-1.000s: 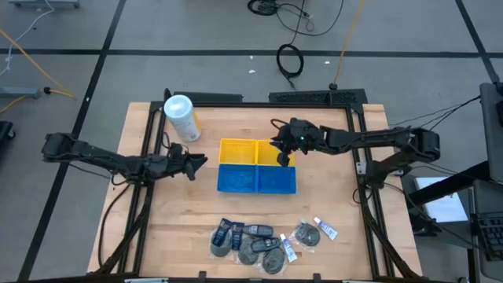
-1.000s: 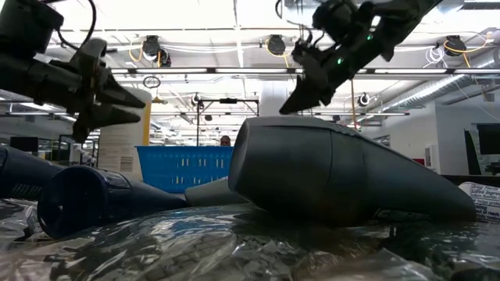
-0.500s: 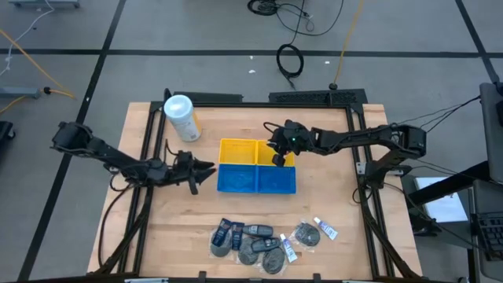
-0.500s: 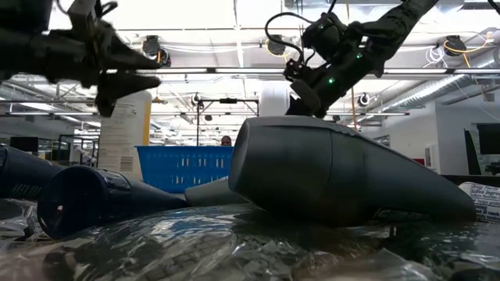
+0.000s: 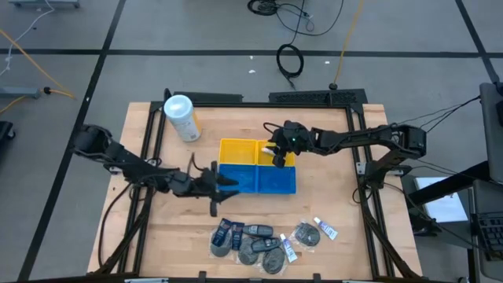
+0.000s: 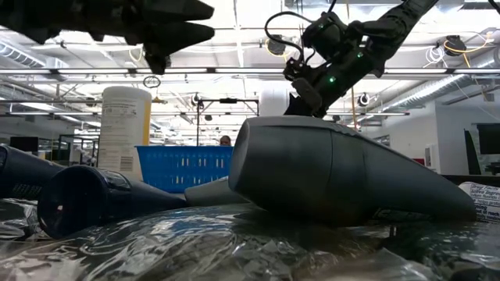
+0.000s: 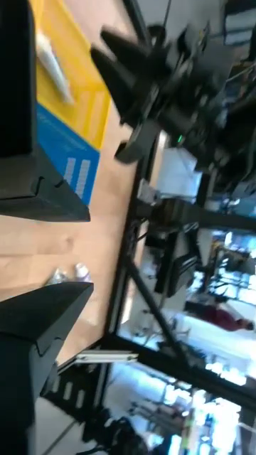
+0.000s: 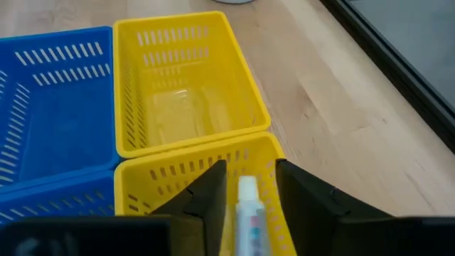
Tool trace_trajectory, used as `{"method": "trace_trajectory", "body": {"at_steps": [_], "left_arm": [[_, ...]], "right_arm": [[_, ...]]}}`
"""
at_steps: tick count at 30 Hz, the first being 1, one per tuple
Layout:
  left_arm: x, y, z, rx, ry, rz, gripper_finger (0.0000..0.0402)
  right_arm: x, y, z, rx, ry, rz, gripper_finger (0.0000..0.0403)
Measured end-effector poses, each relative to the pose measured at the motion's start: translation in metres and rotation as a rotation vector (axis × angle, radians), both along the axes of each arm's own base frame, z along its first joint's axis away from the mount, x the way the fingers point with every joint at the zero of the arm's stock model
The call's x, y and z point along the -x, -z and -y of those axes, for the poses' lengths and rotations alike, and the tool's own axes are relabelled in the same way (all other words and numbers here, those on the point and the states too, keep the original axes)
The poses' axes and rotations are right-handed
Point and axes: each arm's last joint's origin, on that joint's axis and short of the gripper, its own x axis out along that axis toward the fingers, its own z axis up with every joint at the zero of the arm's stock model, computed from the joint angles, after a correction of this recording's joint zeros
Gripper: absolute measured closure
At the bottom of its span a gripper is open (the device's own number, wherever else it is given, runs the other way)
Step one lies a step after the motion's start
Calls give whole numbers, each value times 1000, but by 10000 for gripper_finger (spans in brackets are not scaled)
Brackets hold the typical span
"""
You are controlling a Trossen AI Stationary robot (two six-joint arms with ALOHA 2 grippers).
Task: Pick & Place Travel size toiletries
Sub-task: Put the middle toothpaste into the right yellow bin, then put the left shave cream into the left yellow bin
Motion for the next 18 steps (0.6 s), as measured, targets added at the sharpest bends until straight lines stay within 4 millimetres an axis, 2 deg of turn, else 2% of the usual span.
{"method": "trace_trajectory", "body": {"at_steps": [4,10,14,18], "left_arm": [[-14,-1,11,-7,29,-34,256],[-29,-3,33,-38,125,-119,256],[-29,1,44,-66,151,-251,256],[-24,2,53,15,149,-372,256]], "right_arm": [[0,0,-2,-29,-51,7,250],[-5,0,-18,-38,-177,11,237],[-8,0,-35,-7,-251,4,237],[-10,0,-54,-2,-317,3,237]]}}
